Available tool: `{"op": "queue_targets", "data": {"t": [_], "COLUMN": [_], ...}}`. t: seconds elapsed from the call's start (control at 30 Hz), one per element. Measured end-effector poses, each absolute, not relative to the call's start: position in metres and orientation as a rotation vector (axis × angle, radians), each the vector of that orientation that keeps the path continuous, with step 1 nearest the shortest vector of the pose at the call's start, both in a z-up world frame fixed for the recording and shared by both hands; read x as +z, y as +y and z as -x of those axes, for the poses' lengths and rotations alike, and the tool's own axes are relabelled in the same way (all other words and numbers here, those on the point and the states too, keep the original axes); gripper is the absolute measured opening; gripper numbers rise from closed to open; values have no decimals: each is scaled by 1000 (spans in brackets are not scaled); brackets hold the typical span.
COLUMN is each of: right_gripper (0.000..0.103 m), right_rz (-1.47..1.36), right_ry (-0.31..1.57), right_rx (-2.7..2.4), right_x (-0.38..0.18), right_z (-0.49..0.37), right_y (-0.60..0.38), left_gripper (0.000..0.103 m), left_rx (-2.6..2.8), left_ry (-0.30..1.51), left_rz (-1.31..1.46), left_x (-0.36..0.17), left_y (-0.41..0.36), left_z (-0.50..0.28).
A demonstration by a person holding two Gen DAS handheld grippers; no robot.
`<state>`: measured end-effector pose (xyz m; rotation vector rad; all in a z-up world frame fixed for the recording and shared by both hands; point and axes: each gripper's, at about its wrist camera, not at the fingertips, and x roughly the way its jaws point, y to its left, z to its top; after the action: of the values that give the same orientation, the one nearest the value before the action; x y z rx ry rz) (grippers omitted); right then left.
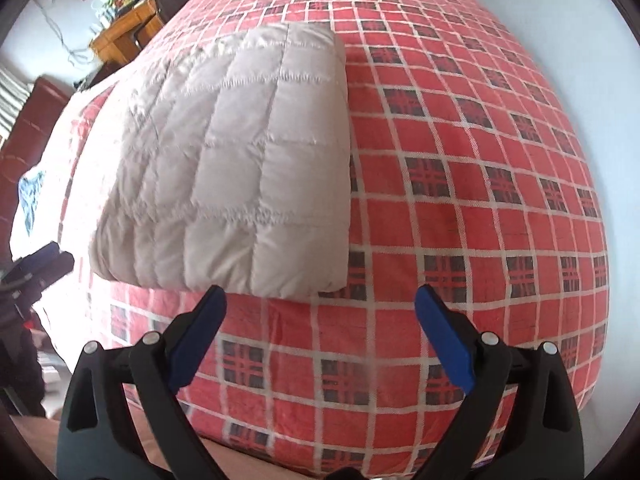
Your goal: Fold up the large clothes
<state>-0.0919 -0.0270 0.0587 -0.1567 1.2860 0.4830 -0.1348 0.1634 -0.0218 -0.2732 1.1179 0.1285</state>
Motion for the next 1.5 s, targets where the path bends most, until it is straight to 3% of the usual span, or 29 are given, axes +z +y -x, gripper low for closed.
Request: {"op": "queue_targets", "data": {"t": [1.5], "right_gripper": [97], "right_rz": [275], "right_ry": [1242], "right_rx": [373], "right_x": [79], "right_z": [104], "right_y": [-11], "left_gripper": [96], "left_rx": [268], "left_ry": [1176], "left_rz": [194], "left_x": [-24], "left_y": [145], "left_z": [136]}}
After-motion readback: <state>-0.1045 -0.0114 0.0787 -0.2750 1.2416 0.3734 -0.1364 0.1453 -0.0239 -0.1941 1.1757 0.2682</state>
